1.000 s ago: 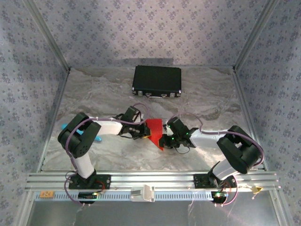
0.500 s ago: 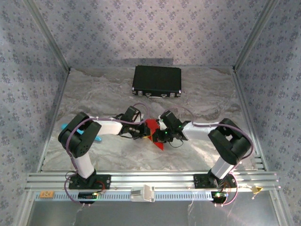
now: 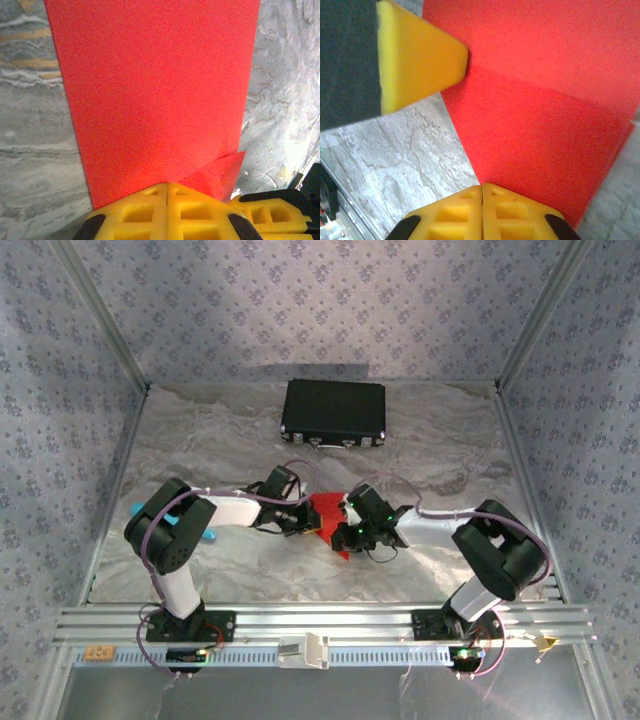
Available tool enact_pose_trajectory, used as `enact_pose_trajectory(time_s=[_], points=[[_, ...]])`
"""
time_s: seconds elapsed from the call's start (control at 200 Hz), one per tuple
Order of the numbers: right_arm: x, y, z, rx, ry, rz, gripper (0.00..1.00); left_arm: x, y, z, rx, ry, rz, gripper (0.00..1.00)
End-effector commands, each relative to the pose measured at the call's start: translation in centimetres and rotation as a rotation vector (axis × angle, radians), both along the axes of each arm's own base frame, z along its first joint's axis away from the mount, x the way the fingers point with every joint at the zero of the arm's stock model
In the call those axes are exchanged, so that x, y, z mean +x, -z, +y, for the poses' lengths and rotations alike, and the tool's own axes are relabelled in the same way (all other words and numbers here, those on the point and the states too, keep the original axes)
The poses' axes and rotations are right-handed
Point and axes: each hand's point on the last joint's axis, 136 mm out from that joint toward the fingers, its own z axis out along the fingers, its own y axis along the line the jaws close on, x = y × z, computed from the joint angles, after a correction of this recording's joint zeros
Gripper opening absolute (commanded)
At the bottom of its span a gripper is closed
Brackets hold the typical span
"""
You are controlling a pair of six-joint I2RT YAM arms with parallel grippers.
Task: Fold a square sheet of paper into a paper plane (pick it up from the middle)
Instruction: Third fold the triangle at the center of the table.
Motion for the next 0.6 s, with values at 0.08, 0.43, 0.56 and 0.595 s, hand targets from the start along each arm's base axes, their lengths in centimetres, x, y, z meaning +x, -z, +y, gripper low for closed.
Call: enact_pose_trajectory(time_s=[0.08, 0.43, 0.56, 0.595], points=[[0.0, -1.9, 0.9, 0.035, -0.022, -0.014, 0.08, -1.2, 3.5, 2.3, 0.137, -0.011, 0.055, 0.0], [1.1, 0.9, 2.5, -0.021, -0.032, 0.028, 0.1, -1.3, 3.9, 2.4, 0.143, -0.014, 0.06, 0.0], [-0.2, 1.5, 1.4, -0.04, -0.03, 0.051, 0.11, -1.3, 4.2, 2.5, 0.148, -0.012, 0.064, 0.0], [-0.6, 1.3, 1.1, -0.039, -0.032, 0.05, 0.12, -1.4, 4.3, 2.6, 0.153, -0.011, 0.067, 0.0]])
